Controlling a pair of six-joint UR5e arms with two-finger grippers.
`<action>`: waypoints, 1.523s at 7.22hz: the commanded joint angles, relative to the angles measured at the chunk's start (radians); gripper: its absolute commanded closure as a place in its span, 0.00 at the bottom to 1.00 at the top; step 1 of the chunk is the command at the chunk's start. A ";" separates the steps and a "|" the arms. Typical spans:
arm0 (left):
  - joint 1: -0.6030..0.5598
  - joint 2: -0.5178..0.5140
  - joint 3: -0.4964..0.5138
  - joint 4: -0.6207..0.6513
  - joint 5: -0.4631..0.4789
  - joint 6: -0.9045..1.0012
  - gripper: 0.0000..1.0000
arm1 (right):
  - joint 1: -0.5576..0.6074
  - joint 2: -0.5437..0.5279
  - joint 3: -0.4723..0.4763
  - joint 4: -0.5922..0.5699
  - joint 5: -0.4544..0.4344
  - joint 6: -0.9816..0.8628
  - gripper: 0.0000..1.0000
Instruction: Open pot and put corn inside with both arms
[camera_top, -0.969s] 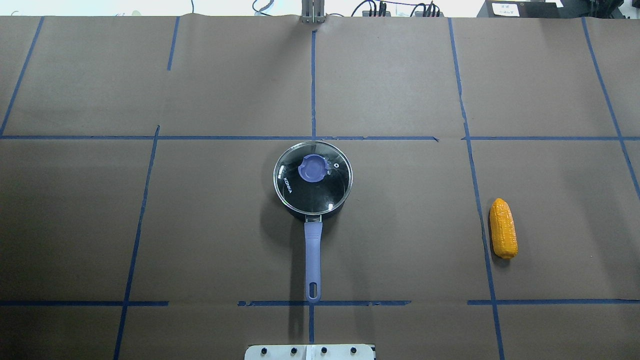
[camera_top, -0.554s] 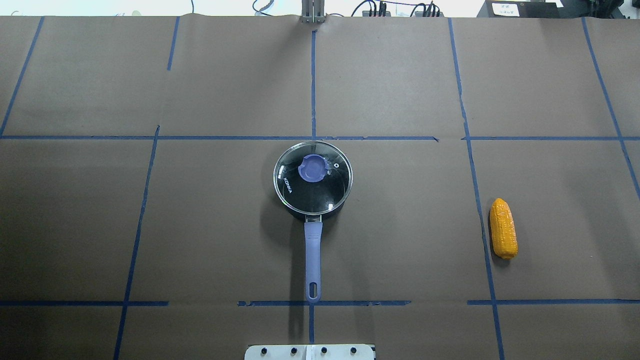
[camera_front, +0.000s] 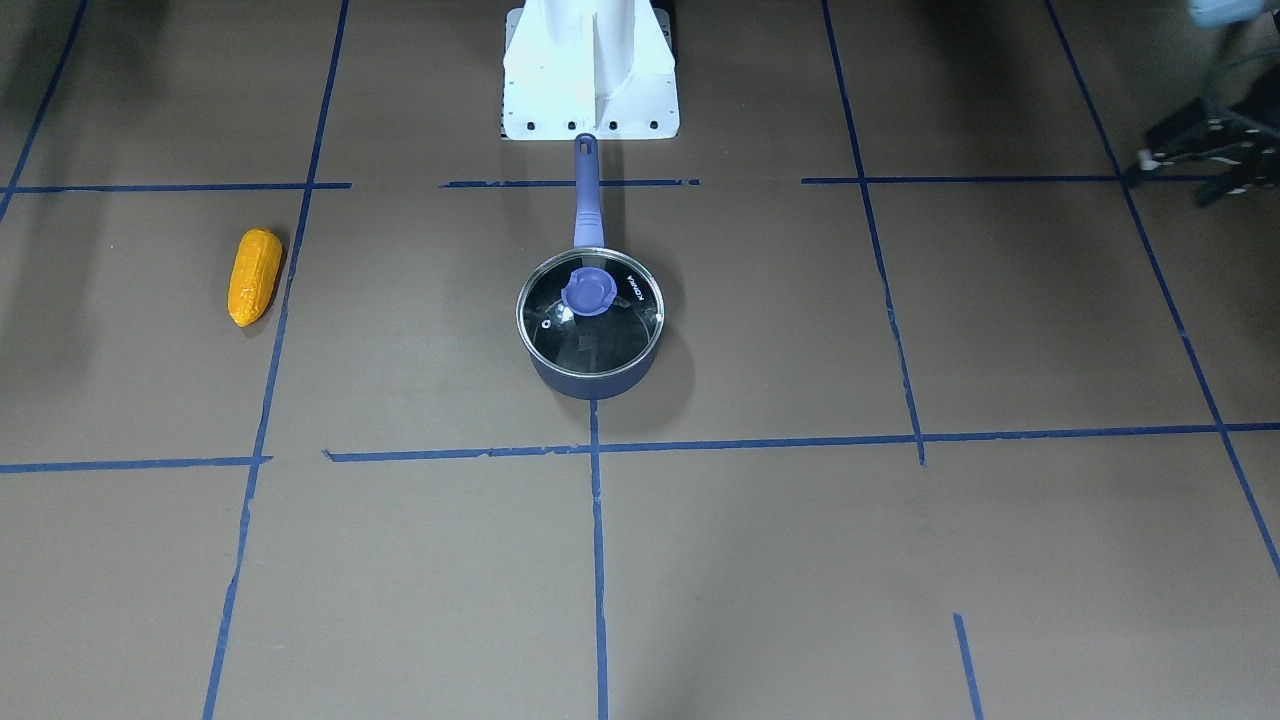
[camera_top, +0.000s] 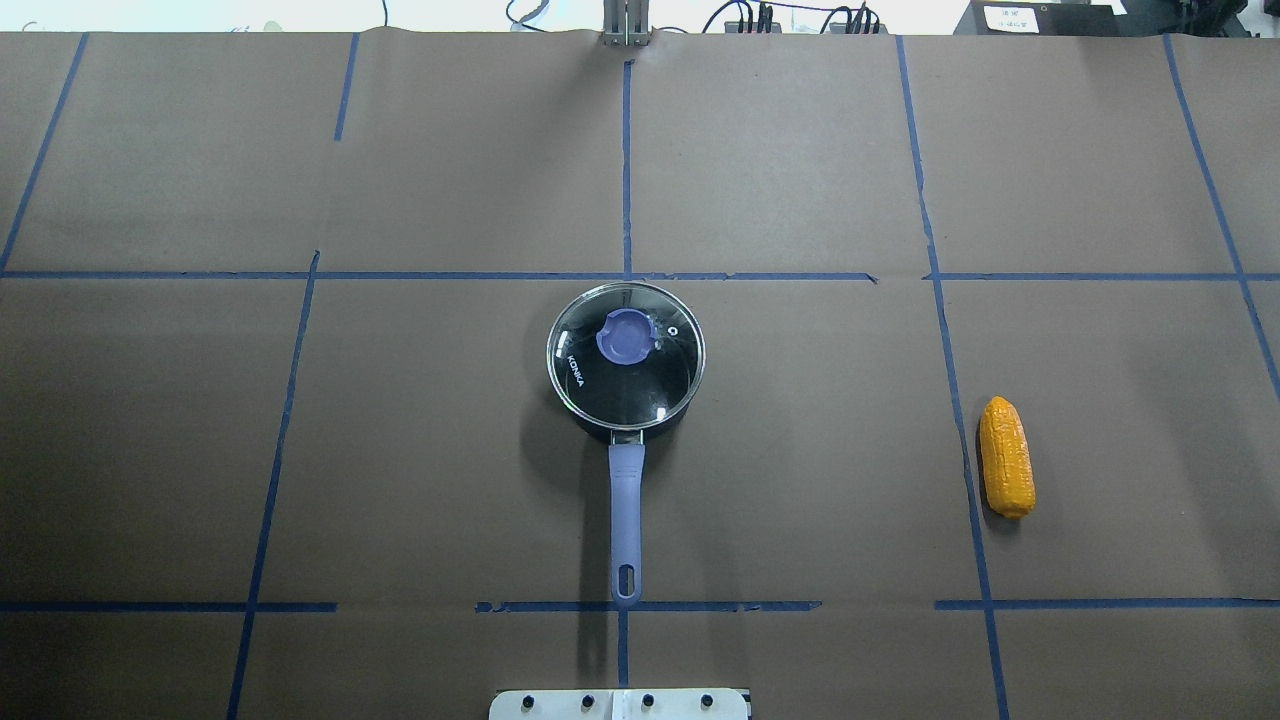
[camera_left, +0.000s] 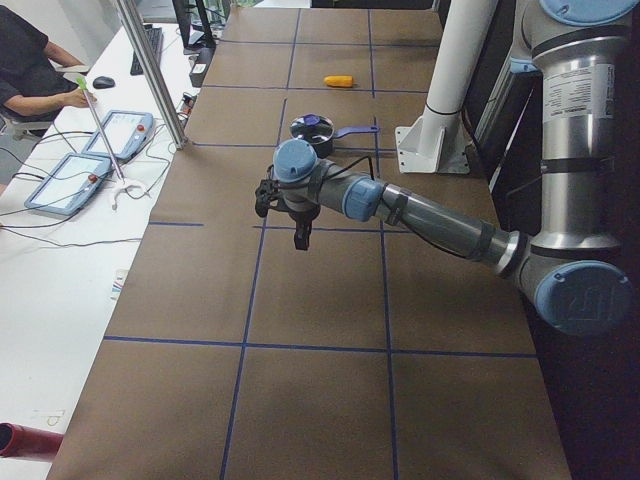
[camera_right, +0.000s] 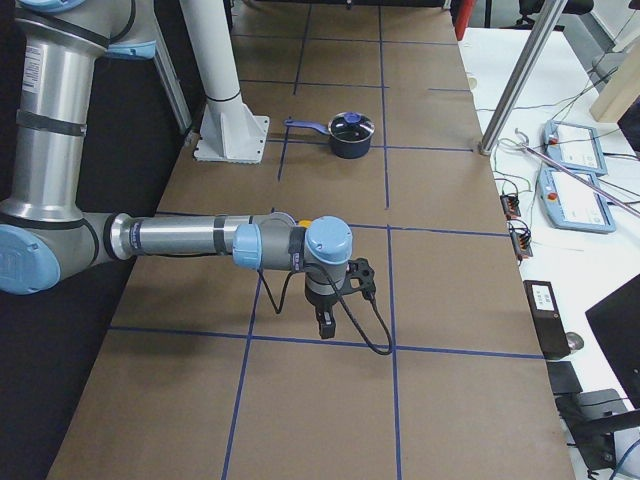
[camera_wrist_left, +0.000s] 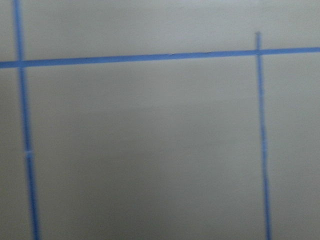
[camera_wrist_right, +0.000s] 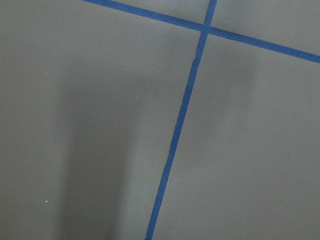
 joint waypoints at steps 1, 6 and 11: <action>0.170 -0.188 -0.052 -0.008 0.049 -0.272 0.00 | 0.000 -0.001 0.013 -0.001 0.008 0.004 0.00; 0.608 -0.689 0.145 0.182 0.434 -0.695 0.00 | -0.001 0.001 0.012 0.002 0.017 0.002 0.00; 0.641 -0.920 0.428 0.180 0.528 -0.707 0.00 | -0.001 0.001 0.026 0.004 0.050 0.002 0.00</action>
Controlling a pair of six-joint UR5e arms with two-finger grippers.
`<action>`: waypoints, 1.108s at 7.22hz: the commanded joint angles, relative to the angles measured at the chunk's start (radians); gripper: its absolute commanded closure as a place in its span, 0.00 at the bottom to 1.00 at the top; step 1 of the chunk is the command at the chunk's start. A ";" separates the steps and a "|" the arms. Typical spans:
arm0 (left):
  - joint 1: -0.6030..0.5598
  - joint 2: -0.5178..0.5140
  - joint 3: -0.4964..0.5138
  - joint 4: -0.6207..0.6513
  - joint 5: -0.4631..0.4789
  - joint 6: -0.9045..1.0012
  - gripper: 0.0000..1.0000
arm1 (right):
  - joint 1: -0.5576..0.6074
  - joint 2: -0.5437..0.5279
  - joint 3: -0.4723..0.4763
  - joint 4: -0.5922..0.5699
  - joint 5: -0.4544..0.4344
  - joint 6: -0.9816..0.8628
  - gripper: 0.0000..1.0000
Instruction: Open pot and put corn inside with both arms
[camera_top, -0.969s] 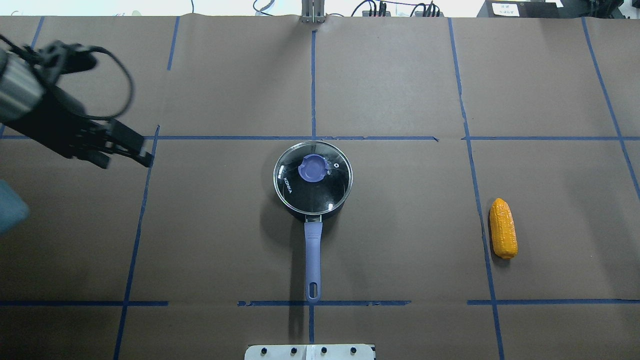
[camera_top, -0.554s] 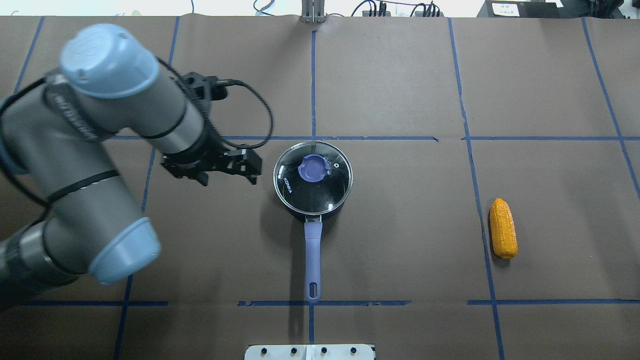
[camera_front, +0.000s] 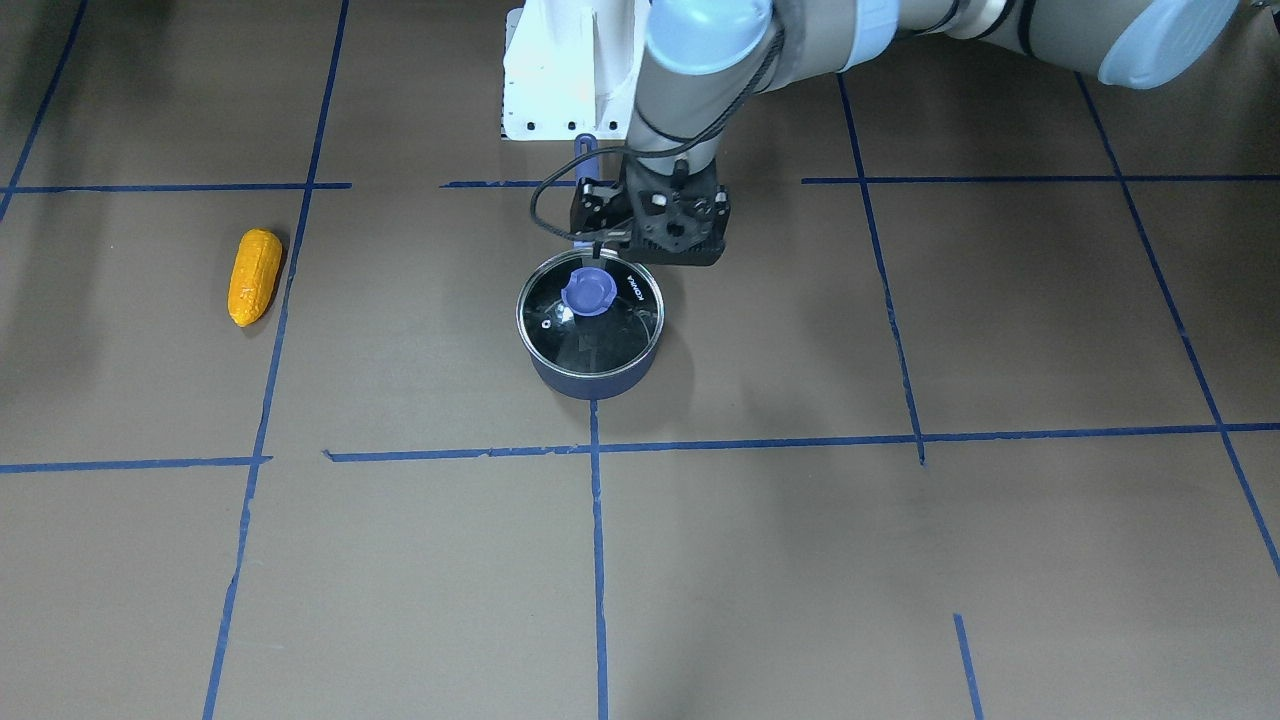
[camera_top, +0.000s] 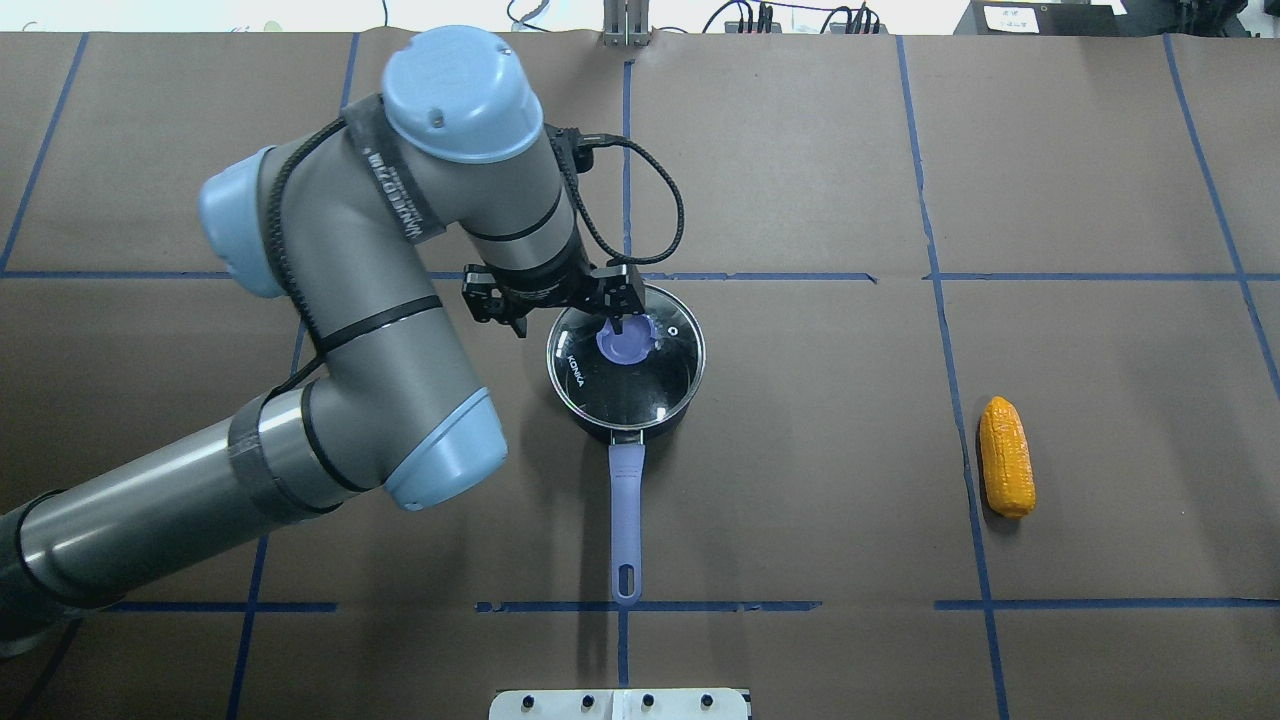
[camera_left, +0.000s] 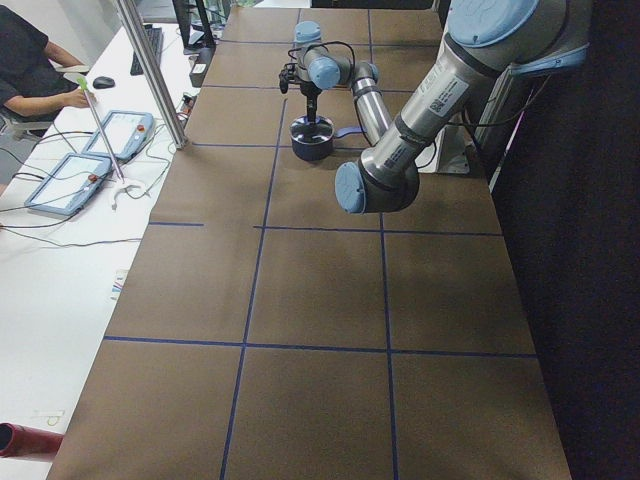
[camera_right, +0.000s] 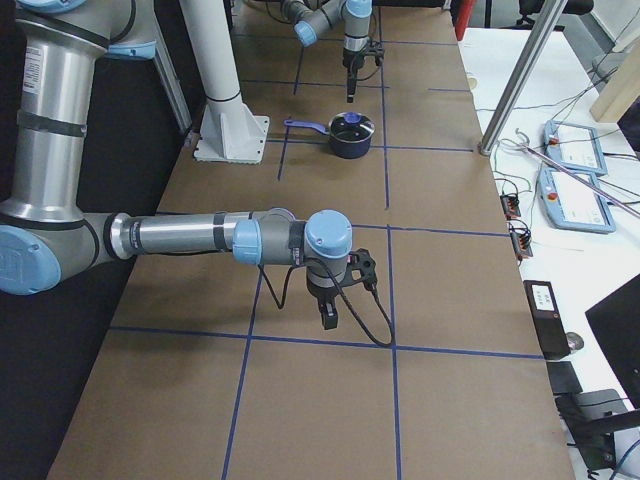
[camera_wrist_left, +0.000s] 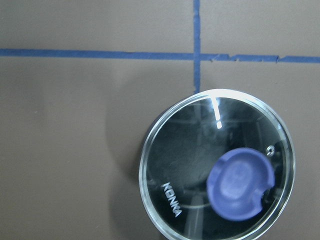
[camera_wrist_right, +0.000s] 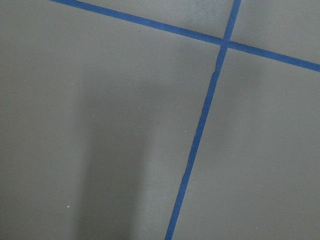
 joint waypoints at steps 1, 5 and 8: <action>0.027 -0.059 0.078 -0.001 0.035 -0.003 0.00 | 0.000 0.002 0.002 0.002 0.005 0.000 0.00; 0.047 -0.109 0.183 -0.010 0.081 -0.003 0.00 | -0.002 0.002 -0.006 0.026 0.008 0.000 0.00; 0.066 -0.111 0.197 -0.013 0.113 0.002 0.00 | -0.002 0.002 -0.009 0.026 0.016 0.000 0.00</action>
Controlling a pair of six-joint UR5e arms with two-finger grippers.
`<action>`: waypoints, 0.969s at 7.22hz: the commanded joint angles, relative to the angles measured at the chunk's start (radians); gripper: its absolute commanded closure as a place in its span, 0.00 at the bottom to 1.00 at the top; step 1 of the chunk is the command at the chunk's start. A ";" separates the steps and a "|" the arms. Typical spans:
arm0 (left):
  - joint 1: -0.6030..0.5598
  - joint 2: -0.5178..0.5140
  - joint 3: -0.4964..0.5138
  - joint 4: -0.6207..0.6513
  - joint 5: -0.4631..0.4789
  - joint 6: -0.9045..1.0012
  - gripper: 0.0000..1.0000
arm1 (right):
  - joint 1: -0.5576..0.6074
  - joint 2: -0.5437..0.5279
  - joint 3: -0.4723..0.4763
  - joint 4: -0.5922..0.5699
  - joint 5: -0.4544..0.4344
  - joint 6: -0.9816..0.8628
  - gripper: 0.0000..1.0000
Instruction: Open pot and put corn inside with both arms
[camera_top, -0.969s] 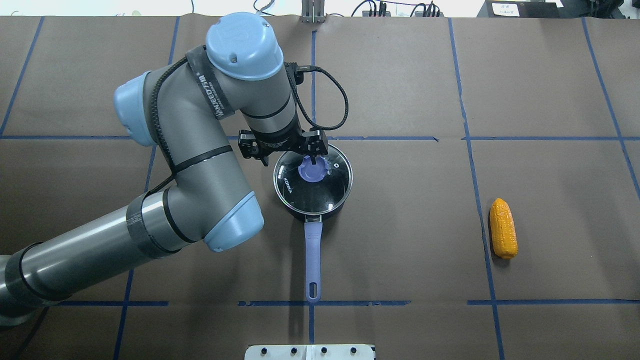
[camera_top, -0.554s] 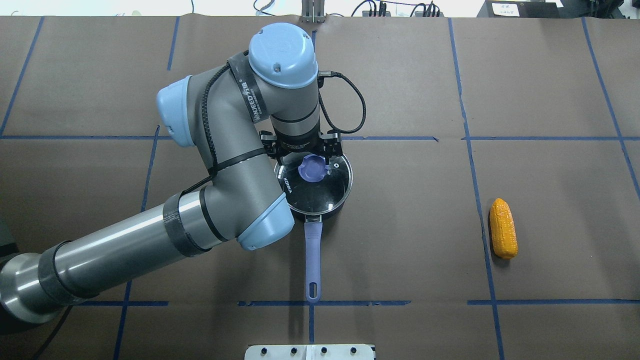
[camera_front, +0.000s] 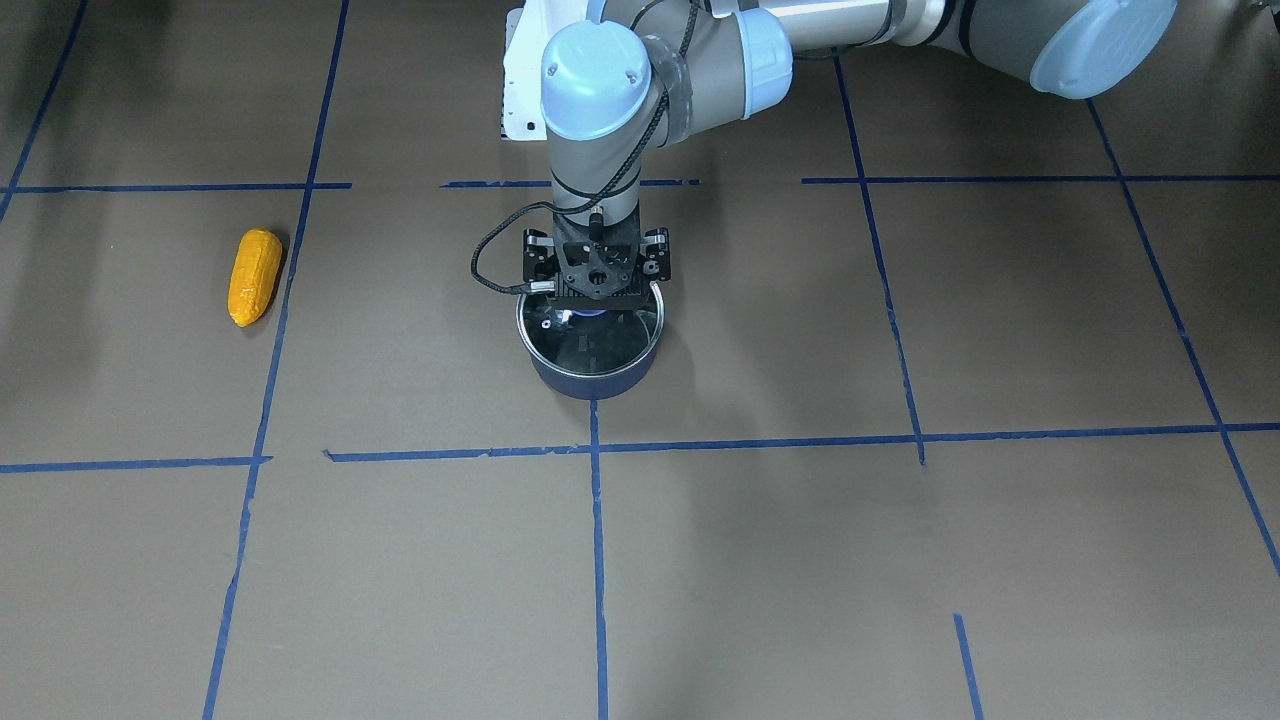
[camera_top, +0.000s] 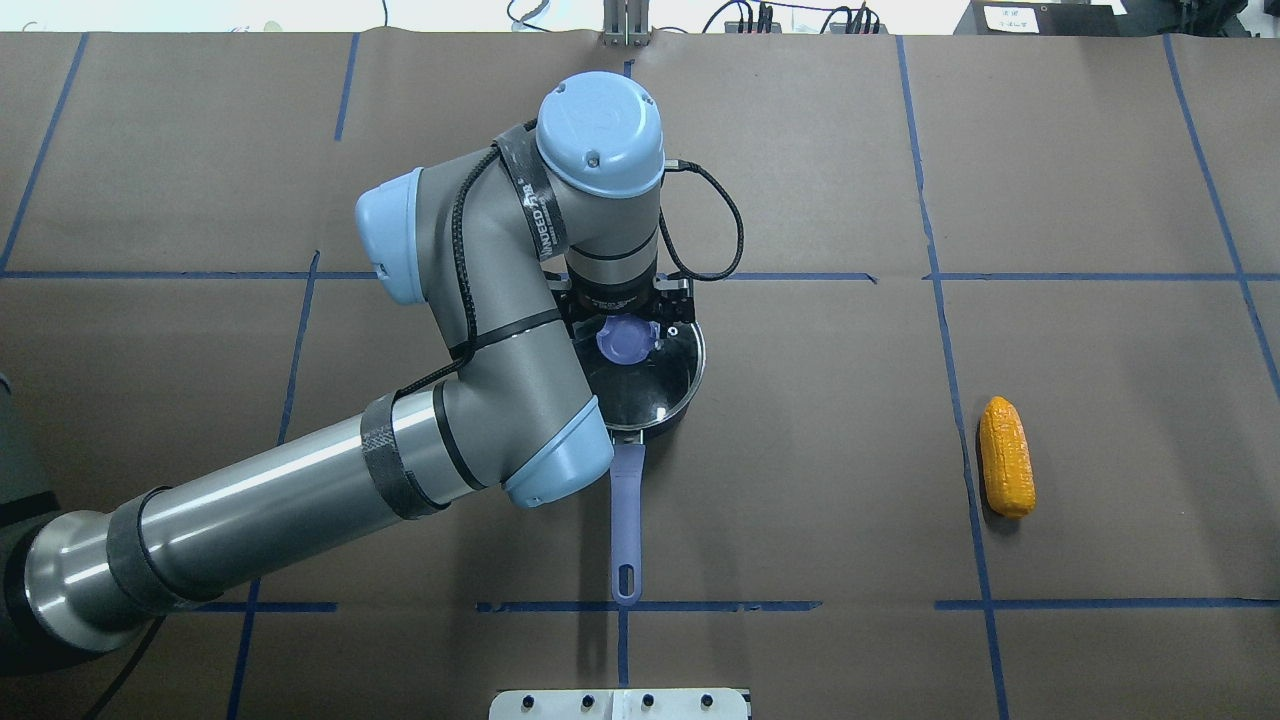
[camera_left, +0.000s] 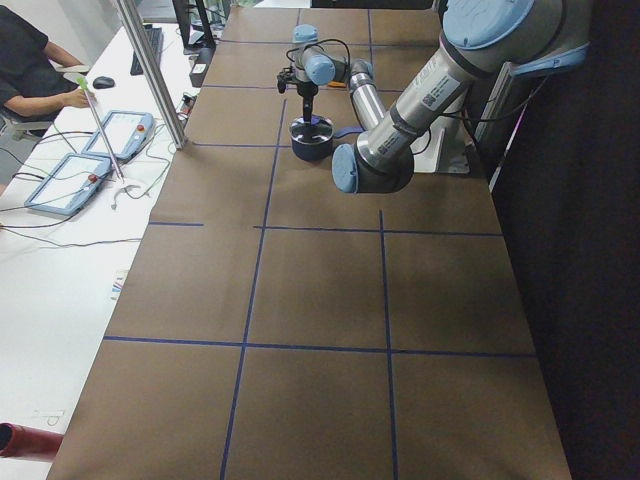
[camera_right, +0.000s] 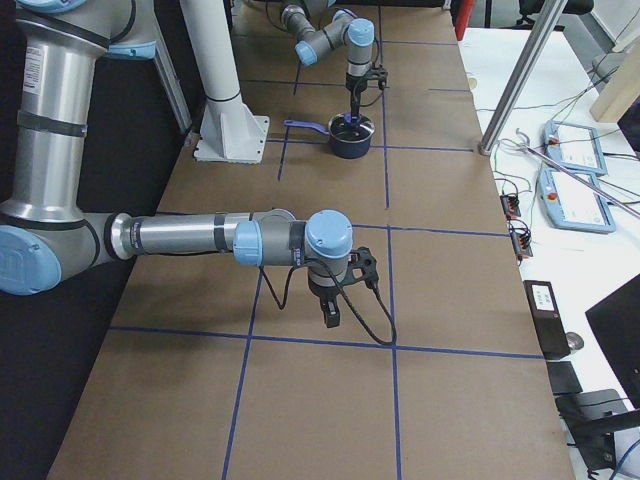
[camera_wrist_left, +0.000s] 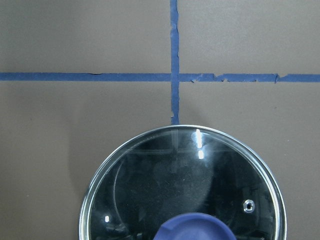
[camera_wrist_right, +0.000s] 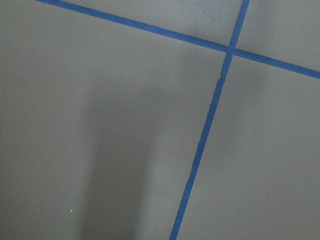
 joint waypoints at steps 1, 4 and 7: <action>0.012 0.001 0.010 -0.005 0.014 0.003 0.01 | 0.000 0.000 -0.001 0.000 0.002 -0.001 0.00; 0.014 -0.001 0.024 -0.027 0.016 0.008 0.06 | 0.000 0.000 -0.003 0.000 0.003 -0.001 0.00; 0.014 -0.001 0.024 -0.029 0.016 0.010 0.49 | 0.000 -0.002 -0.003 0.000 0.002 -0.002 0.00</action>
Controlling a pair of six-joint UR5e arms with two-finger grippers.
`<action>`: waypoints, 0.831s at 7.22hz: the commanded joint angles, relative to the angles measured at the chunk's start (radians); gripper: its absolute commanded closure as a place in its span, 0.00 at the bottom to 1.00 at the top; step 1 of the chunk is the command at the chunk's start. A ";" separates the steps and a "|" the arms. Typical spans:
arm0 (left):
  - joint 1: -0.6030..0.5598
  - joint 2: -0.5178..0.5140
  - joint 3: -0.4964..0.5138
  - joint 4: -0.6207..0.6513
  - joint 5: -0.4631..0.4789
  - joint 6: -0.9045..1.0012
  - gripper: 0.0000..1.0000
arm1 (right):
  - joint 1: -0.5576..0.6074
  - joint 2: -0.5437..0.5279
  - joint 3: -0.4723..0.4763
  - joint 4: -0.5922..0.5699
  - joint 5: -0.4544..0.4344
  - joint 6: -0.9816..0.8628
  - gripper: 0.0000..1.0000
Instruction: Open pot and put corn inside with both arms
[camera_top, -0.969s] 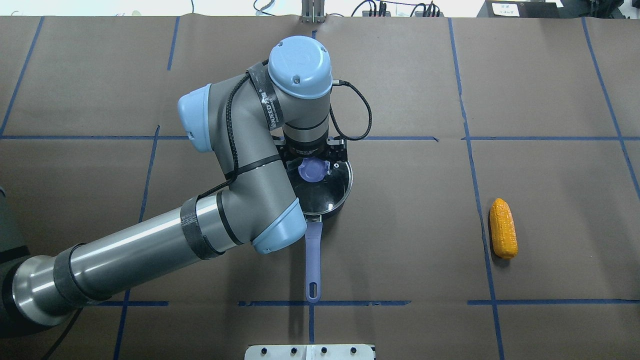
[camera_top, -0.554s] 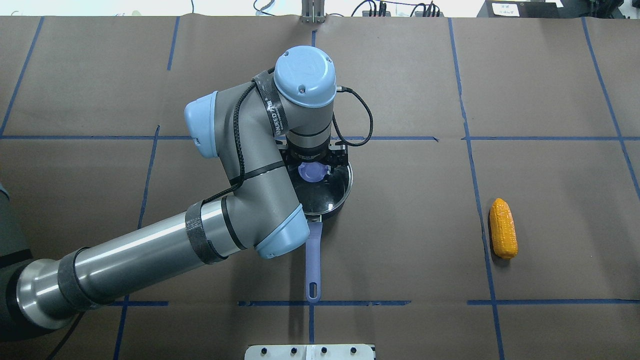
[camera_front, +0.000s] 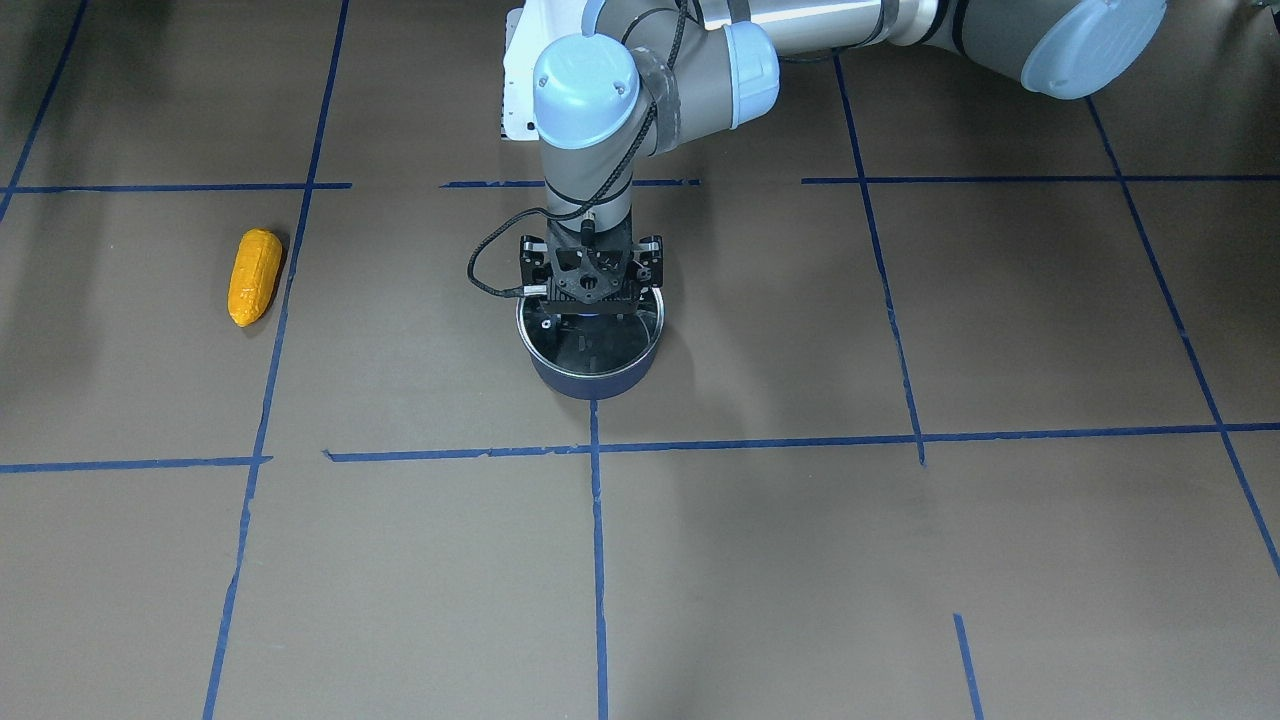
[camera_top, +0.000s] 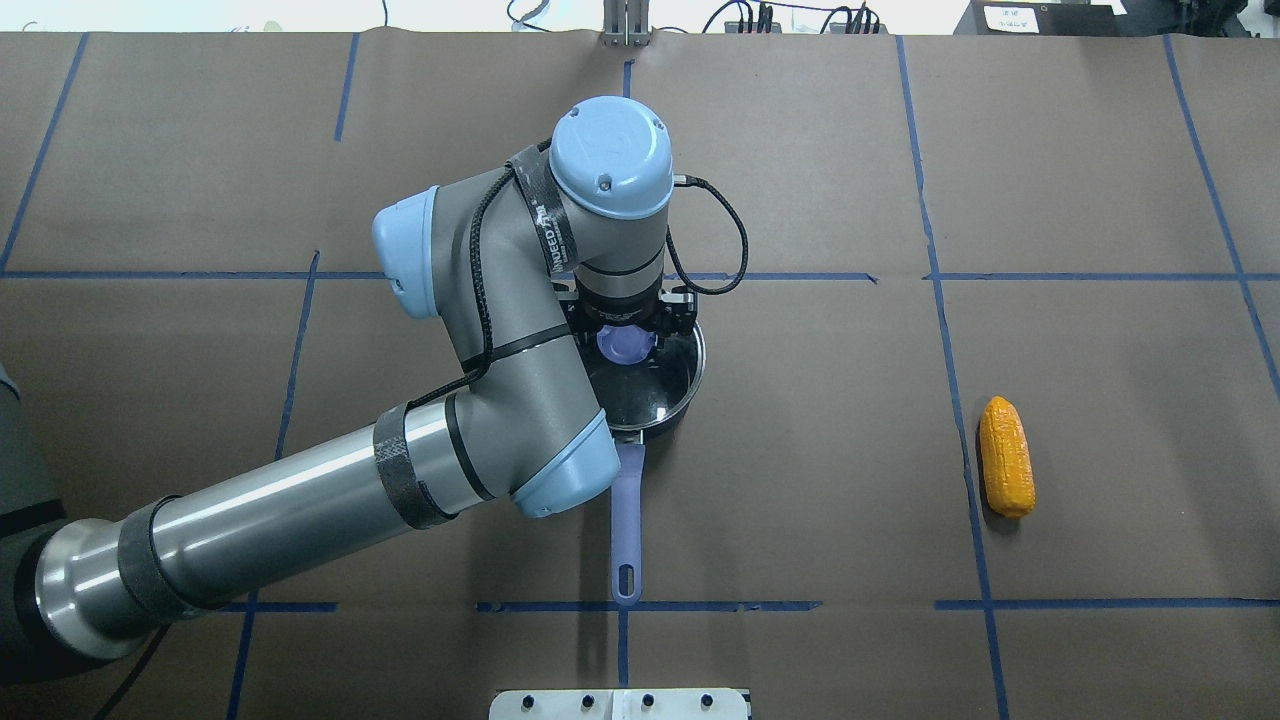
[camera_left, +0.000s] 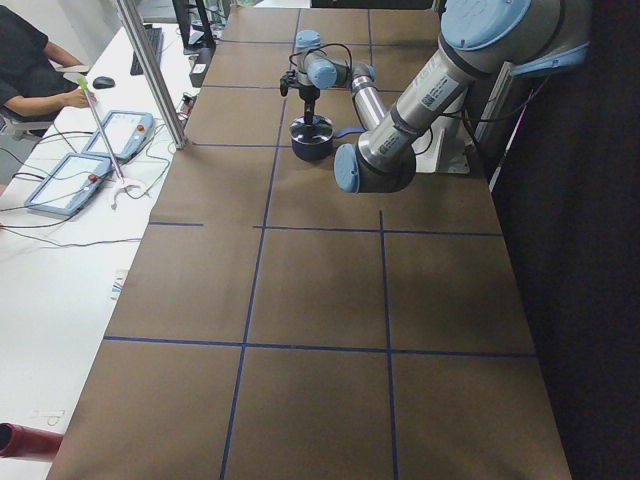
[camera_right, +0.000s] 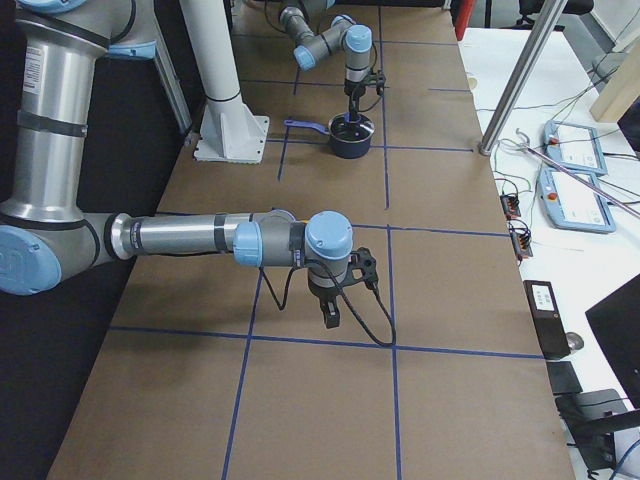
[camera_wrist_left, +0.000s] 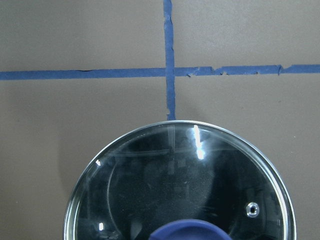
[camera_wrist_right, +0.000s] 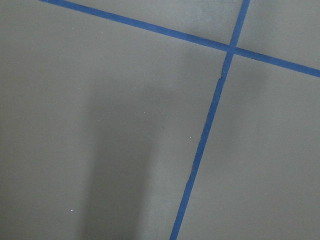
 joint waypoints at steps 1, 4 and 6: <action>0.000 -0.001 0.000 -0.001 0.000 0.001 0.64 | 0.000 -0.001 0.000 0.000 0.001 0.000 0.00; -0.011 -0.014 -0.058 0.017 0.002 0.000 0.89 | 0.000 -0.001 0.000 0.000 0.000 0.000 0.00; -0.067 0.005 -0.206 0.158 -0.003 0.009 0.90 | 0.000 -0.001 0.000 0.000 0.000 0.001 0.00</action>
